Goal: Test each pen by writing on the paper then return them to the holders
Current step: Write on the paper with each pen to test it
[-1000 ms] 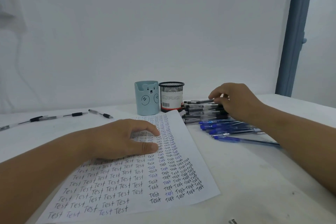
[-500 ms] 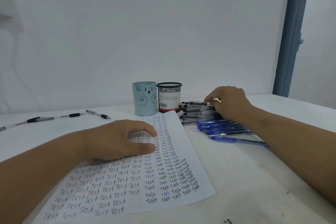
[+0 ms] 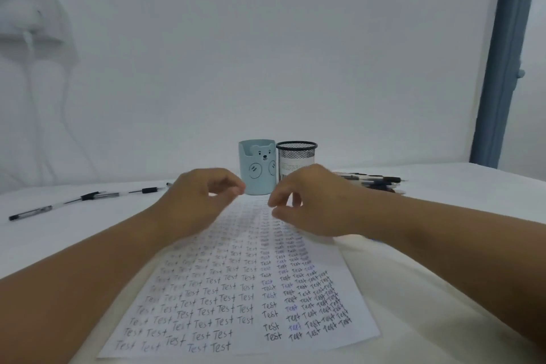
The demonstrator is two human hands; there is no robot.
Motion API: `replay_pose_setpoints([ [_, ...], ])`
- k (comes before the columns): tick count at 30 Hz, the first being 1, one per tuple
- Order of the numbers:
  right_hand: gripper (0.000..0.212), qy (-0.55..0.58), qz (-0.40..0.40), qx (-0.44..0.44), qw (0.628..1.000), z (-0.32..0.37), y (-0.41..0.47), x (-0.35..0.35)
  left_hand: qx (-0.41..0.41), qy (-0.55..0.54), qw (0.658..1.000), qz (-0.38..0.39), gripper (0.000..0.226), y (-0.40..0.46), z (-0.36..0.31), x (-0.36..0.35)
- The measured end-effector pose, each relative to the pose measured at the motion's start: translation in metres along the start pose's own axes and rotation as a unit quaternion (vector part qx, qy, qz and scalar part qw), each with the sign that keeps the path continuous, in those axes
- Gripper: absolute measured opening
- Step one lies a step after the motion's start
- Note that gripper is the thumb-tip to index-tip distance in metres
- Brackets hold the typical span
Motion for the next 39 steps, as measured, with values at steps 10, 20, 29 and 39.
replay_pose_setpoints([
  [10,0.015,-0.008,0.027,0.023,0.999,0.003,0.010,-0.043,0.178,0.157,0.971,-0.016,0.016,0.042,0.091,0.034],
  [20,0.013,0.012,0.032,0.037,0.999,-0.001,0.011,-0.042,0.215,0.295,0.929,0.062,0.044,0.085,0.105,0.011],
  [29,0.013,0.018,0.028,0.039,0.999,-0.001,0.011,-0.041,0.315,-0.094,0.944,-0.013,0.010,0.072,0.095,0.028],
  [39,0.024,0.046,0.068,0.033,0.996,-0.003,0.001,-0.036,0.244,-0.510,0.824,-0.039,0.013,0.027,0.042,0.025],
])
Point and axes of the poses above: each hand's wrist, its own y-axis towards the middle knuckle, its own x-axis out of the back of the hand, z = x × y, the point moved 7 cm from there along y, towards the middle knuckle, and after that the axes turned 6 degrees about y, right-handed, at the moved point
